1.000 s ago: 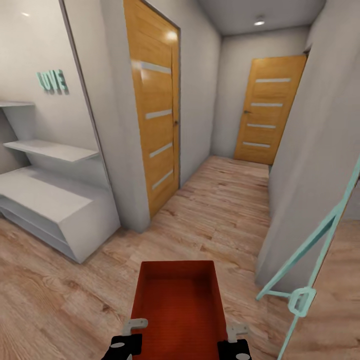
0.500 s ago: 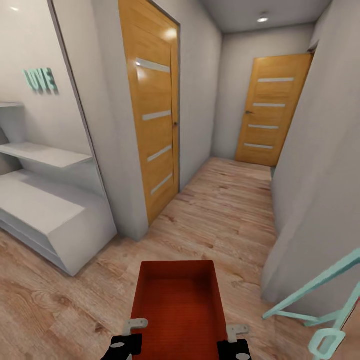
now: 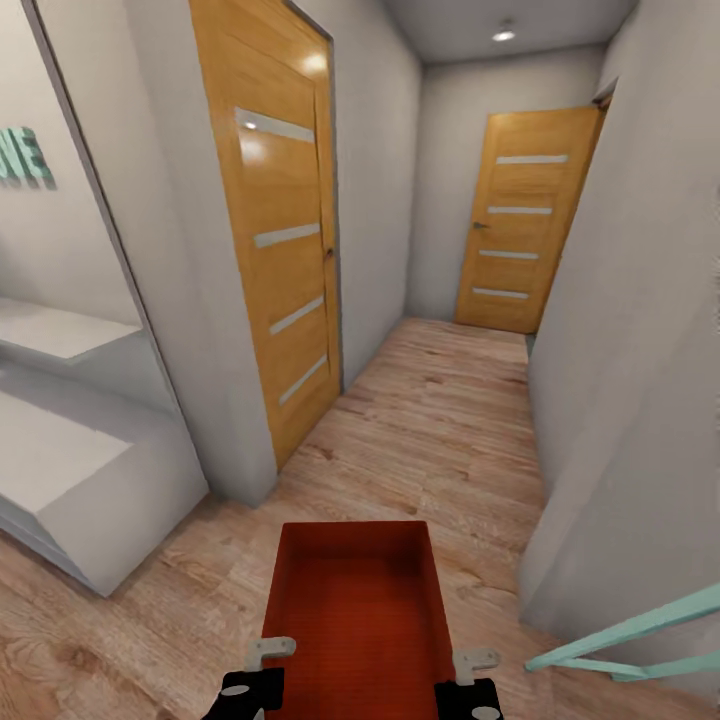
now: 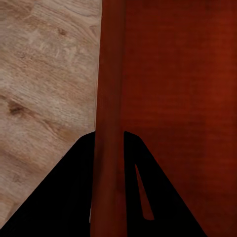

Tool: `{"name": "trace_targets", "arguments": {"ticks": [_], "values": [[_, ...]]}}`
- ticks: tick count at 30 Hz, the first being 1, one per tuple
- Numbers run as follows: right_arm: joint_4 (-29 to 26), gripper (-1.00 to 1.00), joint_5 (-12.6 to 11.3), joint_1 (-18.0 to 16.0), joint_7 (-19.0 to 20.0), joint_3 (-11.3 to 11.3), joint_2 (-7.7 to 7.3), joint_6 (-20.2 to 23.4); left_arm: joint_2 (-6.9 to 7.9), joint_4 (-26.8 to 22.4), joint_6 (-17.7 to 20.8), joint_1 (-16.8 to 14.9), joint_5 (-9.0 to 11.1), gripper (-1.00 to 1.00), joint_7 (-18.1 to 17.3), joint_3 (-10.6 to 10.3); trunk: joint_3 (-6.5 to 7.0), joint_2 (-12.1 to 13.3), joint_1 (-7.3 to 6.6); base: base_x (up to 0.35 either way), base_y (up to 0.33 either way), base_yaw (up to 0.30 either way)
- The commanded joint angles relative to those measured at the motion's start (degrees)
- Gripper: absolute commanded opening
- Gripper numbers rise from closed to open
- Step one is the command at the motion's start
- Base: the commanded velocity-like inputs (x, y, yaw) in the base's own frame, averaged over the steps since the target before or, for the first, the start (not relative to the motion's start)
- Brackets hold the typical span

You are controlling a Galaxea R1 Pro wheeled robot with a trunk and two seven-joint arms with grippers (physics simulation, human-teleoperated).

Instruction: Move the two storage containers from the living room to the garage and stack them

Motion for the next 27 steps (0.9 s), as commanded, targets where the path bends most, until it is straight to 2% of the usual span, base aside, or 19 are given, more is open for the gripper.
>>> {"name": "trace_targets", "arguments": {"ticks": [1, 10, 27], "values": [[0.23, -1.00, -0.67, -0.08, -0.44, 0.66, 0.00, -0.23, -0.10, -0.09, 0.31, 0.03, 0.41, -1.00, 0.18, -3.65, -0.06, -0.03, 0.03, 0.322, 0.000, -0.239], [0.21, -1.00, -0.67, -0.08, -0.43, 0.66, 0.00, -0.22, -0.10, -0.09, 0.31, 0.03, 0.41, -1.00, 0.18, -3.65, -0.06, -0.03, 0.03, 0.322, 0.000, -0.223], [0.21, -1.00, -0.67, -0.08, -0.43, 0.66, 0.00, -0.29, -0.10, -0.08, 0.31, 0.03, 0.41, -1.00, 0.18, -3.65, -0.06, -0.03, 0.03, 0.322, 0.000, -0.011]]}}
